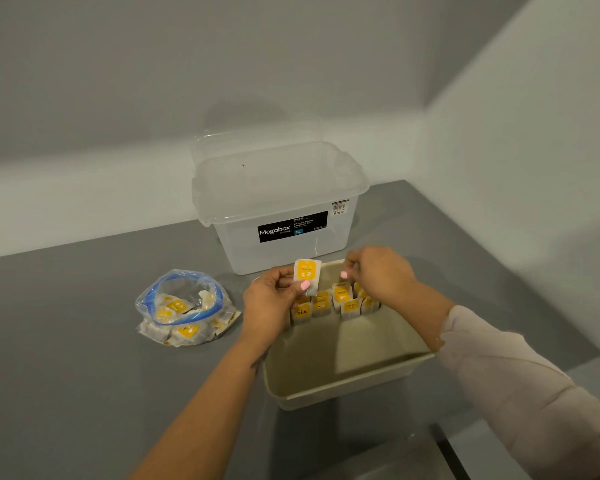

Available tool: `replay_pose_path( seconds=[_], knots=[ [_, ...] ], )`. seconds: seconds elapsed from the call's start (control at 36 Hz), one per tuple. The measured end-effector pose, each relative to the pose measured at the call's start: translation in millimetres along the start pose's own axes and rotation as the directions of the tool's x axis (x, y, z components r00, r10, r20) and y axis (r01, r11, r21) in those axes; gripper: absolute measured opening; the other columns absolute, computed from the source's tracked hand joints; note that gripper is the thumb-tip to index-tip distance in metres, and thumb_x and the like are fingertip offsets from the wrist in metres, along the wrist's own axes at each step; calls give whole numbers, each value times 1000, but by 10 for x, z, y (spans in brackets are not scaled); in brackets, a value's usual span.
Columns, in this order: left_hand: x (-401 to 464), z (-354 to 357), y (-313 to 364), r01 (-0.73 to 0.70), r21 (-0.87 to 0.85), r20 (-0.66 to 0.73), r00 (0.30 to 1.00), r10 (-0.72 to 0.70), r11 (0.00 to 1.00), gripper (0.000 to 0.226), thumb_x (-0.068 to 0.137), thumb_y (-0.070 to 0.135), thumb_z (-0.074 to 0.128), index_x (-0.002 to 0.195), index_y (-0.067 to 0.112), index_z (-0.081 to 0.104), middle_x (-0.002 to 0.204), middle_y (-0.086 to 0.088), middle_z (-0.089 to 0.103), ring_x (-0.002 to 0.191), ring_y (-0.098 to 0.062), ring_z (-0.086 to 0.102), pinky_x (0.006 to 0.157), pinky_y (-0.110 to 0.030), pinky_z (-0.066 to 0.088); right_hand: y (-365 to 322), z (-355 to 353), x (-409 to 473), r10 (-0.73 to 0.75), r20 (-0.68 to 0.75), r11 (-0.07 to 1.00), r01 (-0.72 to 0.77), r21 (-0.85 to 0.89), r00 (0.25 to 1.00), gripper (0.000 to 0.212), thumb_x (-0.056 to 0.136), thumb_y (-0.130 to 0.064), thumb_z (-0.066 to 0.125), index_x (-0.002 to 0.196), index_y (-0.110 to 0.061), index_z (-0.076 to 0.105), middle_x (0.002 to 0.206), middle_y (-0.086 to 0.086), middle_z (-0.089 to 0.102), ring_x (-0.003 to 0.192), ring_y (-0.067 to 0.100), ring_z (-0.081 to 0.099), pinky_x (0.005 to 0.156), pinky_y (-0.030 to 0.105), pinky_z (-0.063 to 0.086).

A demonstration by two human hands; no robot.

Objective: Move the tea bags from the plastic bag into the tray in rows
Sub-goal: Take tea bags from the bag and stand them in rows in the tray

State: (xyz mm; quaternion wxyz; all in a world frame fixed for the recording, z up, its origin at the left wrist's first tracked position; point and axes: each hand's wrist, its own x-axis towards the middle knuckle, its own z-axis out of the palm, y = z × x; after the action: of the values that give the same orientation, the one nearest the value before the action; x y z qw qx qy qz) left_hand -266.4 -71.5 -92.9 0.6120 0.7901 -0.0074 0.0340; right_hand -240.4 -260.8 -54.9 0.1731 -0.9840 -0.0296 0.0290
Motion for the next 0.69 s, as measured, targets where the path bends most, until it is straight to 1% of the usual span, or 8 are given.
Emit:
replay_pose_path(
  seconds=[0.08, 0.14, 0.25, 0.36, 0.44, 0.5, 0.61, 0.69],
  knots=[
    [3, 21, 28, 2, 12, 19, 1000, -2, 1000, 25, 80, 20, 72, 104, 22, 65, 85, 13, 69, 74, 6, 66, 64, -12, 54, -178, -126, 16, -68, -6, 981, 68, 184, 998, 15, 92, -30, 59, 100, -21, 68, 93, -5, 60, 87, 16, 58, 71, 25, 43],
    [4, 34, 37, -9, 21, 29, 1000, 8, 1000, 26, 79, 21, 73, 104, 23, 65, 85, 12, 70, 75, 4, 67, 66, -14, 54, -282, -187, 20, -115, 5, 967, 111, 228, 993, 14, 89, -30, 63, 100, -22, 69, 94, -6, 62, 90, 14, 59, 73, 25, 43],
    [22, 35, 40, -49, 64, 18, 999, 48, 997, 28, 78, 19, 74, 105, 20, 66, 83, 12, 69, 74, 6, 65, 64, -8, 50, -387, -225, 31, -148, 34, 977, 140, 162, 988, 12, 87, -26, 67, 97, -20, 71, 97, -3, 69, 88, 13, 61, 73, 23, 43],
    [45, 4, 23, -48, 125, 15, 999, 47, 991, 34, 78, 20, 75, 110, 19, 66, 83, 13, 68, 78, 3, 65, 70, -12, 52, -403, -203, 43, -150, 43, 979, 143, 143, 988, 11, 88, -23, 66, 96, -19, 71, 96, -2, 70, 81, 10, 57, 71, 22, 41],
    [90, -42, -19, -76, 220, 0, 997, 78, 973, 31, 84, 23, 69, 114, 23, 66, 98, 8, 70, 88, -2, 65, 80, -19, 53, -379, -176, 37, -161, 61, 979, 151, 137, 985, 8, 88, -22, 65, 94, -18, 70, 94, -2, 69, 80, 10, 57, 70, 22, 39],
    [129, -87, -55, -96, 324, -29, 993, 112, 941, 26, 90, 22, 61, 115, 28, 65, 113, 6, 65, 96, -4, 59, 85, -15, 44, -352, -144, 43, -157, 72, 983, 148, 111, 985, 7, 88, -22, 66, 93, -20, 69, 91, -3, 68, 78, 11, 58, 67, 22, 40],
    [162, -193, -116, -150, 467, -71, 976, 206, 872, 33, 93, 7, 52, 117, 27, 64, 126, 6, 59, 122, -14, 42, 98, -18, 27, -308, -46, 63, -124, 115, 992, 124, 13, 986, 3, 88, -22, 65, 89, -22, 68, 79, -7, 61, 74, 13, 58, 57, 20, 38],
    [169, -257, -174, -100, 534, -89, 981, 174, 839, 38, 93, 3, 49, 120, 26, 63, 132, 6, 56, 127, -17, 37, 103, -23, 28, -287, 33, 50, -99, 130, 990, 111, -90, 987, 7, 88, -21, 63, 88, -26, 68, 79, -7, 59, 74, 14, 58, 56, 20, 37]
  ],
)
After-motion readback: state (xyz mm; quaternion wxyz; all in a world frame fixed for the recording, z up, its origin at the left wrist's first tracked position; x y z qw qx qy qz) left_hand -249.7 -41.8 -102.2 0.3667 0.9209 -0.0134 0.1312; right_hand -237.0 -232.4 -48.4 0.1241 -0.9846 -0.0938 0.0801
